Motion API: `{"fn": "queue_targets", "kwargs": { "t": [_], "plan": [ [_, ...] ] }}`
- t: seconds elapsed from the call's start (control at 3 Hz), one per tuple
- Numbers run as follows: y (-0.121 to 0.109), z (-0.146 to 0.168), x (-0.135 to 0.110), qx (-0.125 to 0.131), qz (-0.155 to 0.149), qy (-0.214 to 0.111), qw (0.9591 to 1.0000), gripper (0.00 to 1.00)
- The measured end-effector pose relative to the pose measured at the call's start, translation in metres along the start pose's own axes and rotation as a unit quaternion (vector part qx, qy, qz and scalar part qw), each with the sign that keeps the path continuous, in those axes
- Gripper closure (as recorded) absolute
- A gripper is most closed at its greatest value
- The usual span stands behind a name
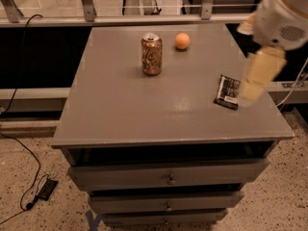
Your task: Knock orange can over
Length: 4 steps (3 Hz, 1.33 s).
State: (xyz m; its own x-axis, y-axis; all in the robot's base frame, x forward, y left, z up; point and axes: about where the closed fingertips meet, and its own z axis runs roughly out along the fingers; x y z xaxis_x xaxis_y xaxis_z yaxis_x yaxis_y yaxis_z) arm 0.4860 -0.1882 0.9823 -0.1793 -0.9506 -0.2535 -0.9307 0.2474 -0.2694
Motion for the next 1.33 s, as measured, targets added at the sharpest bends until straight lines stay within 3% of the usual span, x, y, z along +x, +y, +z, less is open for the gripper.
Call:
{"fn": "queue_targets", "kwargs": {
  "t": [0.33,0.67,1.0,1.33],
  "plan": [
    [-0.065,0.055,-0.077,-0.027,-0.034,-0.072,0.9965,0.0],
    [-0.118,0.103,-0.136,-0.044,-0.021,-0.162,0.9855,0.0],
    [-0.138,0.127,-0.141,-0.051,-0.009,-0.185,0.9814,0.0],
    [-0.138,0.127,-0.141,-0.051,-0.009,-0.184,0.9817,0.0]
  ]
}}
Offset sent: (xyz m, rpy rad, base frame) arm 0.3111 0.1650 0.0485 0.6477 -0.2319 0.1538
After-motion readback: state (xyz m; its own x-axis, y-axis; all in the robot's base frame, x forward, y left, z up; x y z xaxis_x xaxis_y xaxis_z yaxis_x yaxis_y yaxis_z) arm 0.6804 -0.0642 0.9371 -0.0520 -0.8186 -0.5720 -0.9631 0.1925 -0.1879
